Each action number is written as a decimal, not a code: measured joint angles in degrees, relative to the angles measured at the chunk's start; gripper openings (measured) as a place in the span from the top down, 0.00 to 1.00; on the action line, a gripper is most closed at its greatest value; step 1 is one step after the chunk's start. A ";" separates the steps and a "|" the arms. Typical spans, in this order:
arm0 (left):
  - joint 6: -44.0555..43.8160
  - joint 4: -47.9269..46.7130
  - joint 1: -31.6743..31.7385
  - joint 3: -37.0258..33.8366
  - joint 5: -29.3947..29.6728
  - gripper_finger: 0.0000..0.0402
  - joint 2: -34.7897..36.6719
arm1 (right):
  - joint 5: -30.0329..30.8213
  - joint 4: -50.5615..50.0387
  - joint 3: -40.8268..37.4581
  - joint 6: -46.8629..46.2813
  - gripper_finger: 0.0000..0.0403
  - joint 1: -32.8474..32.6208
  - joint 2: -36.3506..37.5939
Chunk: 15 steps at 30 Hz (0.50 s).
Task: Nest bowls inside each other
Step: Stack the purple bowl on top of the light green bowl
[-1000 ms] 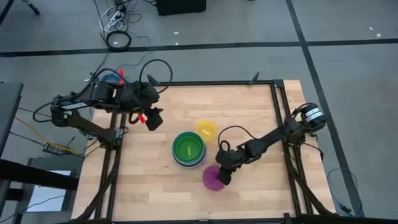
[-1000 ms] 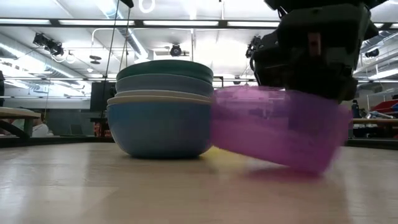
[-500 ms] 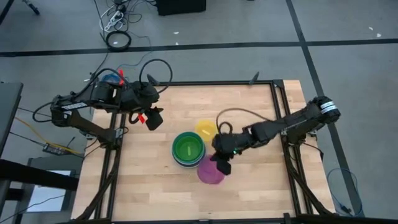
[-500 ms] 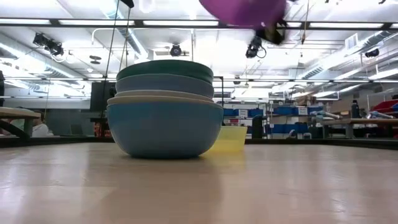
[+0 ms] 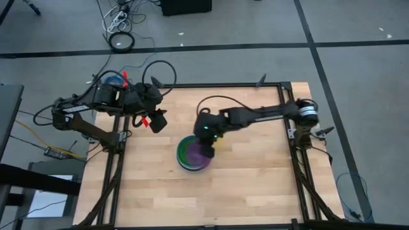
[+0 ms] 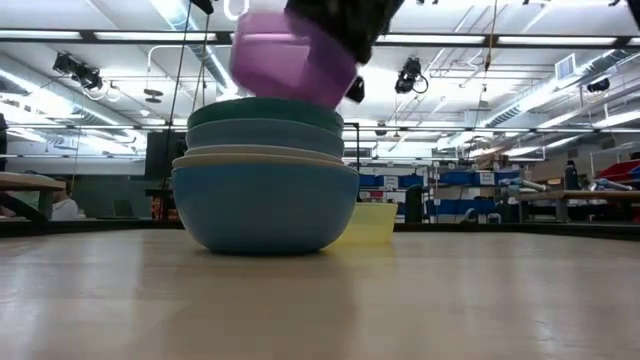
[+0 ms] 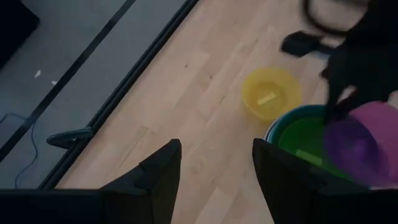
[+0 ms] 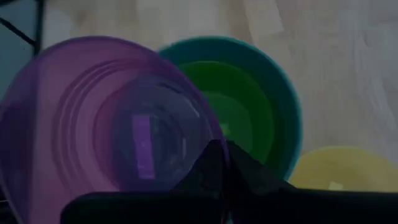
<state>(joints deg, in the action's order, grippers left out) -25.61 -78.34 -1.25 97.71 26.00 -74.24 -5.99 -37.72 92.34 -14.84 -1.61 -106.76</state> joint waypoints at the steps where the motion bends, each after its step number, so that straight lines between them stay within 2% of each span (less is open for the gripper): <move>1: 0.00 0.00 -0.01 0.00 -0.02 0.48 0.00 | -0.35 -0.68 1.09 0.76 1.00 0.57 -1.33; 10: 0.94 -0.29 -0.01 0.00 -0.02 0.48 0.00 | -1.71 -5.79 9.05 7.08 0.99 2.69 -9.49; 15: 1.17 -0.40 -0.01 0.00 -0.04 0.48 0.00 | -0.06 -6.82 11.90 8.81 0.86 2.00 -9.22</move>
<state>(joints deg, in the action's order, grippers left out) -24.43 -78.74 -1.26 97.71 25.96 -74.24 -6.05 -44.55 104.24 -6.03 0.39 -115.99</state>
